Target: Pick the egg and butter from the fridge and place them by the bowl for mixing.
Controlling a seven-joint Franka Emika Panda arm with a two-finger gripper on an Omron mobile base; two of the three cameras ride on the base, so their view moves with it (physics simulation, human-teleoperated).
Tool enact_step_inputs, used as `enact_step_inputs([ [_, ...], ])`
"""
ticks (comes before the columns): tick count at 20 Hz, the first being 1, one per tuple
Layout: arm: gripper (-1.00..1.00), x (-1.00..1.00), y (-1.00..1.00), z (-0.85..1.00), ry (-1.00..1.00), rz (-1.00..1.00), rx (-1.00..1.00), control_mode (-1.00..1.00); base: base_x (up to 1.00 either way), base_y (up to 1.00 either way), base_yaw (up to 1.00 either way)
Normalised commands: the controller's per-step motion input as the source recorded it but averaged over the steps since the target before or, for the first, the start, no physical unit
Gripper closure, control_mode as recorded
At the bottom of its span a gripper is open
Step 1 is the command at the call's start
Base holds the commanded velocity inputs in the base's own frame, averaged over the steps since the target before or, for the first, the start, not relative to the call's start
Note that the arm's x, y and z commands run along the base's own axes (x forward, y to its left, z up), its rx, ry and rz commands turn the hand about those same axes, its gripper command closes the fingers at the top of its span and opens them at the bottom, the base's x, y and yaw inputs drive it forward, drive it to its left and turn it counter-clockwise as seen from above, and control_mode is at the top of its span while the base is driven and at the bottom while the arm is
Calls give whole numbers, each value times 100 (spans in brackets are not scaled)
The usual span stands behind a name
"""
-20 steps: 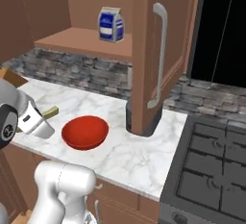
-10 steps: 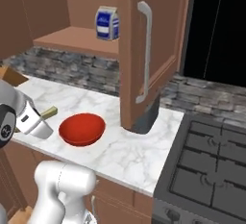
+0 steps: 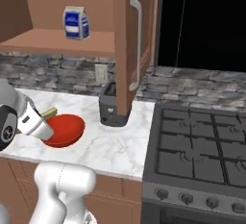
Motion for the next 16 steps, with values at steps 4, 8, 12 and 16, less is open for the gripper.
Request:
enact_step_inputs([
  [4,100,0,0,0,0,0,0,100,23,44,-47],
  [8,100,0,0,0,0,0,0,100,24,72,-26],
  [12,100,0,0,0,0,0,0,100,0,5,-2],
  [16,100,-2,-14,0,-1,5,0,-100,-1,-26,8],
])
